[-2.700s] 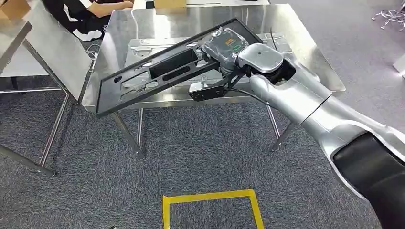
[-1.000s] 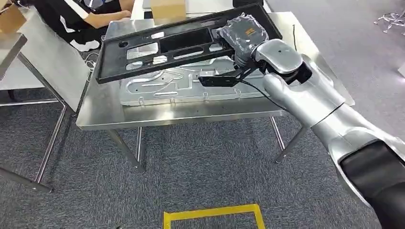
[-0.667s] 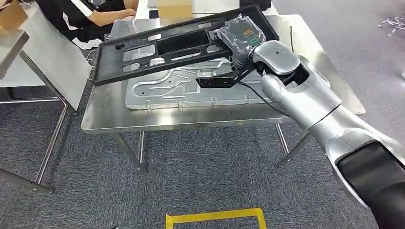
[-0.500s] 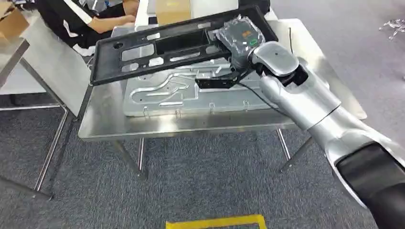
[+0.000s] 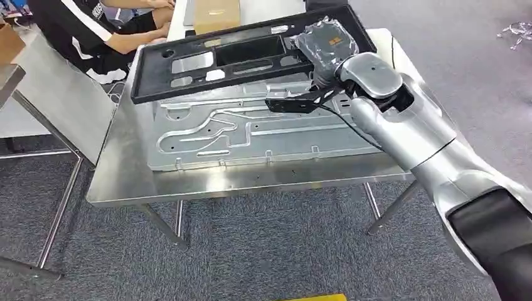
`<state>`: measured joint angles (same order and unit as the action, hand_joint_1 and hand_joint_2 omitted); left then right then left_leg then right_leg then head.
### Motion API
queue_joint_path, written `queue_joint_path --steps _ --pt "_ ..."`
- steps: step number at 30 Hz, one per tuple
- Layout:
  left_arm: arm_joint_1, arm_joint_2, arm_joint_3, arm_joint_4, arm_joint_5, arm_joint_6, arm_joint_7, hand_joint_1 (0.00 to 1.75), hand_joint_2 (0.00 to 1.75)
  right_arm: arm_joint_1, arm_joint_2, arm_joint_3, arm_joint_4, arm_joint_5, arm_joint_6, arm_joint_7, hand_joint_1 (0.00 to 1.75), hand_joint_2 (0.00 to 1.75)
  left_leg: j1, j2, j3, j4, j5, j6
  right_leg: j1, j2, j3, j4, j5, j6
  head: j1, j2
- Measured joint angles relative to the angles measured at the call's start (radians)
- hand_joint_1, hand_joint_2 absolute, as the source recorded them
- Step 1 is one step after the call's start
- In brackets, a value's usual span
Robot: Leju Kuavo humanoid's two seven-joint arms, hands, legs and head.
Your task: Take the parts from the cabinet and place them on the table.
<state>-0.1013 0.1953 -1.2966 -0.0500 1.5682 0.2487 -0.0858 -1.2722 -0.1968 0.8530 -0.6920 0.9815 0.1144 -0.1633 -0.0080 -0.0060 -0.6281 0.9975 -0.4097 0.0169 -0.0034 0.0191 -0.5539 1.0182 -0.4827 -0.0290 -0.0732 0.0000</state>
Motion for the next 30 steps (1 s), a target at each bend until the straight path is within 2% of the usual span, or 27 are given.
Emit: queue_joint_path --steps 1,2,3,4,5,6,8,9,10,11,13,14,15,16,18,19,20,21,23,24,25,26,28,29,30 --pt "0.001 0.000 0.000 0.000 0.000 0.000 0.000 0.00 1.75 0.003 0.000 0.000 0.000 0.000 0.000 0.000 1.75 1.75 -0.002 -0.001 -0.003 0.001 0.013 0.006 -0.001 -0.001 0.007 -0.007 -0.002 0.005 0.002 0.000" --pt "0.002 0.002 0.000 0.000 0.000 0.000 0.000 0.00 1.75 0.006 0.000 -0.001 0.000 0.000 0.000 0.000 1.75 1.75 -0.002 0.001 0.004 -0.009 0.011 0.012 0.000 -0.001 0.007 0.009 0.011 0.012 0.001 0.000" --pt "0.003 0.003 0.000 0.000 0.000 0.000 0.000 0.00 1.75 0.006 -0.001 -0.001 0.000 0.000 0.000 -0.001 1.75 1.75 0.002 0.000 0.020 -0.017 0.010 0.019 0.003 -0.001 0.012 0.010 0.009 0.016 0.002 0.000" --pt "0.004 0.002 0.000 0.000 0.000 -0.001 0.000 0.00 1.75 0.008 -0.002 -0.002 0.000 0.000 0.000 0.000 1.75 1.75 0.007 0.003 0.035 -0.029 0.011 0.020 -0.002 -0.006 0.007 0.024 -0.006 0.015 0.001 0.000" --pt "0.003 0.002 0.000 0.000 0.000 -0.002 -0.001 0.00 1.75 0.004 -0.002 -0.003 0.000 0.000 0.000 0.000 1.75 1.75 0.007 0.002 0.042 -0.030 0.007 0.026 -0.001 -0.007 -0.011 0.064 -0.028 0.020 0.003 0.000" --pt "0.001 0.002 0.000 0.000 0.000 -0.004 -0.001 0.00 1.75 0.002 -0.003 -0.006 0.000 0.000 0.000 0.000 1.75 1.75 0.008 0.003 0.047 -0.030 0.001 0.029 -0.002 -0.007 -0.053 0.136 -0.059 0.025 0.004 0.000" --pt "0.000 0.002 0.000 0.000 0.000 -0.005 0.000 0.00 1.75 0.011 -0.003 -0.007 0.001 0.000 -0.002 0.000 1.75 1.75 0.008 0.005 0.058 -0.029 -0.013 0.028 -0.007 -0.008 -0.147 0.277 -0.111 0.035 0.004 0.000" --pt "0.000 0.002 0.000 0.000 0.000 -0.005 0.001 0.00 1.75 0.019 -0.003 -0.007 0.001 0.002 -0.003 -0.001 1.75 1.75 0.009 0.004 0.067 -0.028 -0.021 0.027 -0.011 -0.009 -0.178 0.309 -0.107 0.038 0.003 0.000" --pt "0.001 0.002 0.000 0.000 0.000 -0.005 0.002 0.00 1.75 0.029 -0.003 -0.007 0.002 0.003 -0.003 -0.001 1.75 1.75 0.011 0.003 0.078 -0.027 -0.030 0.024 -0.015 -0.010 -0.185 0.291 -0.076 0.040 0.004 0.000" --pt "0.002 0.002 -0.001 0.000 0.000 -0.005 0.002 0.00 1.75 0.035 -0.003 -0.007 0.004 0.004 -0.003 0.000 1.75 1.75 0.013 0.001 0.090 -0.025 -0.040 0.020 -0.018 -0.012 -0.173 0.238 -0.029 0.044 0.004 0.000" --pt "0.002 0.001 -0.001 0.000 0.000 -0.005 0.002 0.00 1.75 0.046 -0.003 -0.008 0.007 0.005 -0.009 0.000 1.75 1.75 0.019 -0.001 0.114 -0.016 -0.065 0.009 -0.026 -0.016 -0.120 0.068 0.099 0.048 0.004 0.000" --pt "0.003 0.002 -0.001 0.000 0.000 -0.004 0.002 0.00 1.75 0.059 -0.003 -0.011 0.012 0.005 -0.021 0.000 1.75 1.75 0.019 -0.002 0.118 -0.014 -0.075 -0.001 -0.021 -0.016 -0.124 0.048 0.096 0.049 0.003 0.000" --pt "-0.002 0.002 -0.001 0.000 0.000 -0.002 0.002 0.00 1.75 0.066 -0.002 -0.012 0.013 0.004 -0.031 0.000 1.75 1.75 0.017 -0.003 0.104 -0.006 -0.079 -0.008 -0.015 -0.019 -0.118 0.006 0.073 0.038 0.010 0.000" --pt "-0.003 0.002 -0.001 0.000 0.000 0.000 0.002 0.00 1.75 0.079 -0.001 -0.013 0.013 0.003 -0.035 0.000 1.75 1.75 0.018 -0.002 0.103 -0.007 -0.084 -0.014 -0.014 -0.017 -0.120 0.020 0.092 0.028 0.007 0.000" --pt "-0.001 0.001 -0.002 0.000 0.000 0.001 0.002 0.00 1.75 0.095 -0.002 -0.016 0.013 0.003 -0.038 0.000 1.75 1.75 0.020 -0.002 0.113 -0.003 -0.091 -0.024 -0.010 -0.015 -0.117 0.023 0.081 0.012 0.008 0.000" --pt "-0.001 0.001 -0.002 0.000 0.000 0.001 0.002 0.00 1.75 0.098 -0.002 -0.016 0.013 0.004 -0.038 0.000 1.75 1.75 0.026 -0.002 0.111 -0.002 -0.098 -0.017 -0.013 -0.015 -0.106 0.019 0.079 0.006 0.007 0.000" --pt "-0.002 0.000 -0.002 0.000 0.000 0.002 0.001 0.00 1.75 0.098 -0.002 -0.019 0.014 0.000 -0.039 0.000 1.75 1.75 0.026 0.001 0.089 0.049 -0.105 -0.023 -0.012 -0.013 -0.099 0.016 0.076 0.000 0.007 0.000" --pt "-0.003 0.000 -0.002 0.000 0.000 0.002 0.000 0.00 1.75 0.103 -0.002 -0.024 0.013 -0.011 -0.042 -0.004 1.75 1.75 0.027 0.001 0.049 0.118 -0.122 -0.028 -0.010 -0.011 -0.096 0.015 0.072 -0.006 0.006 0.000" --pt "-0.003 0.000 -0.003 0.000 0.000 0.004 -0.002 0.00 1.75 0.130 0.004 -0.040 0.013 -0.007 -0.058 -0.015 1.75 1.75 0.027 0.001 -0.050 0.273 -0.177 -0.035 -0.004 -0.008 -0.082 0.015 0.059 -0.013 0.006 0.000" --pt "-0.003 -0.001 -0.004 0.000 -0.001 0.004 -0.002 0.00 1.75 0.145 0.007 -0.040 0.013 0.003 -0.063 -0.016 1.75 1.75 0.027 0.001 -0.083 0.313 -0.185 -0.033 0.000 -0.007 -0.072 0.015 0.052 -0.014 0.006 0.000" --pt "-0.003 -0.001 -0.006 0.000 0.000 0.004 -0.002 0.00 1.75 0.163 0.008 -0.040 0.013 0.013 -0.065 -0.016 1.75 1.75 0.024 0.001 -0.101 0.311 -0.165 -0.028 0.005 -0.006 -0.059 0.015 0.043 -0.015 0.006 0.000" --pt "-0.003 -0.002 -0.009 0.000 0.000 0.004 -0.002 0.00 1.75 0.177 0.009 -0.040 0.014 0.019 -0.067 -0.016 1.75 1.75 0.018 0.001 -0.095 0.262 -0.120 -0.018 0.009 -0.006 -0.046 0.015 0.034 -0.016 0.006 0.000" --pt "-0.003 0.000 -0.012 0.000 0.000 0.005 -0.002 0.00 1.75 0.189 0.011 -0.040 0.016 0.027 -0.069 -0.016 1.75 1.75 0.000 0.001 -0.041 0.094 0.002 0.007 0.011 -0.006 -0.023 0.015 0.019 -0.017 0.006 0.000" --pt "-0.003 0.005 -0.016 0.000 0.000 0.006 -0.002 0.00 1.75 0.196 0.012 -0.040 0.019 0.028 -0.069 -0.016 1.75 1.75 -0.014 0.002 -0.020 0.026 0.035 0.025 0.009 -0.007 -0.017 0.012 0.013 -0.017 0.007 0.000" --pt "-0.004 0.010 -0.019 0.000 0.000 0.007 -0.002 0.00 1.75 0.202 0.013 -0.040 0.021 0.028 -0.077 -0.016 1.75 1.75 -0.015 0.000 -0.018 0.022 0.004 0.031 0.006 -0.003 -0.016 0.009 0.012 -0.013 0.007 0.000"
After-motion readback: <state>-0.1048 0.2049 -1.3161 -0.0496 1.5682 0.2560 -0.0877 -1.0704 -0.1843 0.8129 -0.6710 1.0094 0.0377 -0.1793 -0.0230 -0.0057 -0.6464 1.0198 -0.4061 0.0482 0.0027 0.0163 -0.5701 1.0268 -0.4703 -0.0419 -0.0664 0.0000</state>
